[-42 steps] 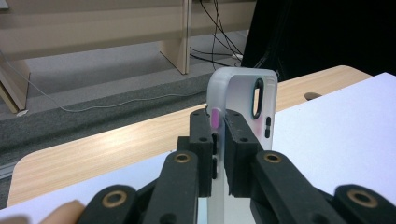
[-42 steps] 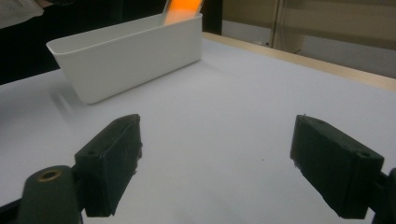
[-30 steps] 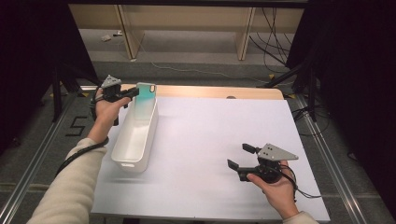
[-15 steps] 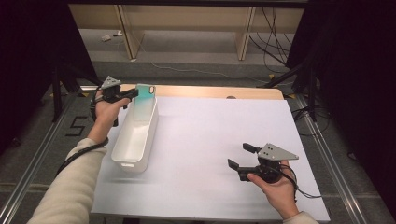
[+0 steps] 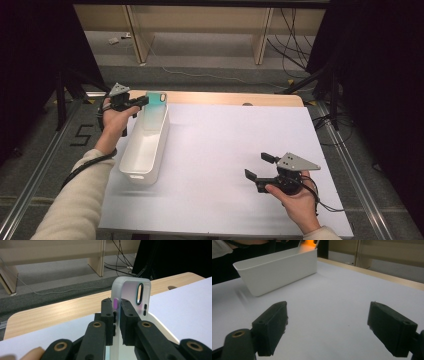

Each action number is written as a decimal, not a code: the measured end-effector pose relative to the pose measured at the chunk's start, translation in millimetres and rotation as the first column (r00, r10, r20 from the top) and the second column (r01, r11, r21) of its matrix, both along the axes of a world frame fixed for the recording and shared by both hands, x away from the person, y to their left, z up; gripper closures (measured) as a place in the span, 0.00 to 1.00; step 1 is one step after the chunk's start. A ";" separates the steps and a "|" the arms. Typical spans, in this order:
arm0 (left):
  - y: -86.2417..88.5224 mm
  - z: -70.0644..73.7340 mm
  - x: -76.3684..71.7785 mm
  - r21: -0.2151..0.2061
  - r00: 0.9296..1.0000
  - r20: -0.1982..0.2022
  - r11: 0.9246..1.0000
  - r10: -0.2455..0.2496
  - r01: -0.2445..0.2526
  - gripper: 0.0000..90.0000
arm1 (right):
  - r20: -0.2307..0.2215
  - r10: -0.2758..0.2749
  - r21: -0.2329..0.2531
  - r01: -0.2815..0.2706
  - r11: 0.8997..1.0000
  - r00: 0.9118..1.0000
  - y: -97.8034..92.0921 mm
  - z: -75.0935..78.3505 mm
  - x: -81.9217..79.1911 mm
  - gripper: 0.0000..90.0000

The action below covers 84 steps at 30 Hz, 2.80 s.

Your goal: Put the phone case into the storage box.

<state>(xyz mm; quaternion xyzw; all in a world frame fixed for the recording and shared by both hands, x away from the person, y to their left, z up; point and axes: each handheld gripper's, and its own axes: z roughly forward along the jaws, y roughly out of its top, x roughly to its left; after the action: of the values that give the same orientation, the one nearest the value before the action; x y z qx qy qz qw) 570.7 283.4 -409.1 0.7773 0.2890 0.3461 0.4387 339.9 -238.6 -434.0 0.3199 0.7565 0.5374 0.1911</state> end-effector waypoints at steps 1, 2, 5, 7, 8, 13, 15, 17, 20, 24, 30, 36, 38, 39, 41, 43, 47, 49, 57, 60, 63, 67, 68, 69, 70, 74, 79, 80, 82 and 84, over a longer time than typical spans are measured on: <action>0.5 -0.1 0.7 0.005 1.000 -0.001 1.000 -0.005 0.005 0.91 | -0.014 0.006 0.014 -0.006 1.000 1.000 0.8 -0.1 -0.8 0.20; 0.5 0.0 1.4 0.004 1.000 -0.001 1.000 -0.002 0.002 0.91 | -0.016 0.004 0.017 -0.004 1.000 1.000 0.9 0.1 -0.5 0.20; -0.7 -1.9 0.8 0.001 1.000 0.001 1.000 0.004 -0.004 0.91 | -0.021 0.003 0.025 -0.002 1.000 1.000 2.5 -1.0 -0.2 0.20; -1.1 -2.8 0.1 0.011 1.000 -0.003 1.000 -0.001 0.001 0.90 | -0.011 0.000 0.007 0.000 1.000 1.000 1.5 -0.6 -1.3 0.20; -0.3 -3.0 0.7 0.015 1.000 -0.004 1.000 -0.006 0.006 0.90 | -0.008 -0.001 0.007 0.001 1.000 1.000 1.3 -0.5 -1.1 0.20; -0.5 -6.5 1.5 0.023 1.000 -0.009 1.000 0.009 -0.009 0.89 | -0.024 -0.001 0.014 0.001 1.000 1.000 2.0 -0.6 -1.1 0.20; -0.7 -6.7 2.4 0.031 1.000 -0.011 0.999 0.004 -0.003 0.89 | -0.013 0.003 0.004 -0.003 1.000 1.000 1.1 0.3 -1.1 0.20; -1.8 -6.7 2.3 0.031 1.000 -0.014 0.999 0.016 -0.016 0.89 | 0.006 -0.001 0.011 0.001 1.000 1.000 1.3 -0.8 0.6 0.20; -3.8 -6.8 2.1 0.040 1.000 -0.017 0.999 0.020 -0.020 0.87 | -0.014 0.008 0.022 -0.007 1.000 1.000 2.5 -2.6 0.6 0.20; -4.1 -5.3 2.5 0.058 0.999 -0.024 0.998 0.027 -0.026 0.85 | -0.018 0.000 0.005 0.000 1.000 1.000 1.0 -0.6 -0.3 0.20; -3.4 -3.1 1.6 0.081 0.998 -0.037 0.996 0.046 -0.043 0.73 | -0.021 0.006 0.017 -0.006 1.000 1.000 2.5 -1.3 -0.8 0.19; 1.0 1.4 -1.9 0.090 0.998 -0.041 0.995 0.057 -0.054 0.56 | -0.024 -0.002 -0.026 0.001 1.000 1.000 0.8 -0.7 -1.0 0.19; 4.0 3.8 -3.0 0.095 0.998 -0.036 0.994 0.051 -0.048 0.52 | -0.009 -0.005 -0.022 0.004 1.000 1.000 0.7 -0.8 -0.2 0.19; 5.3 4.9 -3.9 0.090 0.998 -0.036 0.995 0.055 -0.052 0.48 | -0.033 -0.001 -0.021 0.000 1.000 0.999 1.0 -0.6 -0.9 0.19; 7.2 7.4 -6.8 0.068 0.997 -0.033 0.996 0.063 -0.060 0.42 | -0.044 0.000 -0.020 -0.001 1.000 0.999 1.1 -0.5 -1.3 0.19; 8.4 10.3 -11.2 0.050 0.997 -0.031 0.997 0.065 -0.063 0.36 | -0.022 -0.001 -0.009 0.001 1.000 1.000 2.2 -1.3 -0.6 0.19; 9.7 18.4 -17.7 0.055 0.997 -0.043 0.997 0.063 -0.060 0.26 | 0.007 0.005 0.000 -0.005 1.000 1.000 1.6 -1.8 1.2 0.19; 8.7 21.4 -23.3 0.036 0.998 -0.037 0.998 0.056 -0.055 0.26 | 0.005 0.000 -0.005 0.000 1.000 1.000 1.6 -1.5 0.8 0.19; 7.3 29.3 -49.8 0.021 0.998 -0.027 0.998 0.053 -0.052 0.16 | -0.019 -0.003 -0.004 0.003 1.000 1.000 1.4 -0.5 -1.3 0.19; 9.9 29.7 -58.1 0.022 0.998 -0.023 0.998 0.057 -0.057 0.09 | -0.021 -0.008 -0.023 0.008 1.000 1.000 -0.5 1.5 -0.5 0.19; 10.9 27.2 -67.0 0.018 0.998 -0.019 0.998 0.056 -0.056 0.05 | -0.013 -0.001 -0.007 0.001 1.000 1.000 0.6 -0.2 -0.9 0.19; 13.5 24.5 -75.7 0.023 0.998 -0.018 0.998 0.058 -0.057 0.00 | -0.012 0.000 -0.007 0.000 1.000 1.000 1.1 0.5 -1.2 0.19; 14.7 24.5 -78.4 0.024 0.998 -0.017 0.998 0.059 -0.059 0.00 | -0.018 0.001 -0.016 -0.002 1.000 1.000 0.6 1.3 -2.1 0.19; 15.4 24.5 -81.3 0.022 0.998 -0.015 0.998 0.060 -0.059 0.00 | 0.004 0.001 -0.008 -0.001 1.000 1.000 1.2 0.9 -1.4 0.19; 16.3 24.4 -83.8 0.019 0.998 -0.013 0.998 0.055 -0.055 0.00 | -0.019 -0.001 -0.030 0.000 1.000 1.000 -0.2 2.9 -3.6 0.19; 16.3 24.3 -96.2 0.007 0.999 -0.008 0.999 0.054 -0.054 0.00 | -0.012 -0.005 -0.013 0.005 1.000 1.000 0.7 2.2 -2.1 0.19; 10.3 22.1 -113.5 -0.001 0.998 -0.003 0.998 0.056 -0.056 0.00 | 0.011 -0.015 -0.012 0.015 1.000 1.000 -1.6 3.4 -2.2 0.19; 8.5 22.6 -116.8 -0.009 0.999 0.001 0.998 0.054 -0.054 0.00 | -0.002 -0.014 -0.007 0.014 1.000 1.000 -1.5 4.0 -2.6 0.19; 5.1 23.9 -122.9 -0.020 0.999 0.008 0.998 0.053 -0.053 0.00 | 0.008 -0.011 -0.009 0.011 1.000 1.000 -1.9 3.7 -3.1 0.19; 0.8 25.2 -128.5 -0.031 0.999 0.011 0.998 0.051 -0.051 0.00 | -0.006 -0.016 -0.011 0.016 1.000 1.000 -2.6 4.9 -5.3 0.18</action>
<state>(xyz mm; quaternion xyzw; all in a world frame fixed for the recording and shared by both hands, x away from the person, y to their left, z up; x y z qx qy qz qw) 442.2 284.2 -383.9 0.7608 0.3114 0.3572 0.4434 334.6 -241.2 -429.1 0.3263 0.7575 0.5308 0.1949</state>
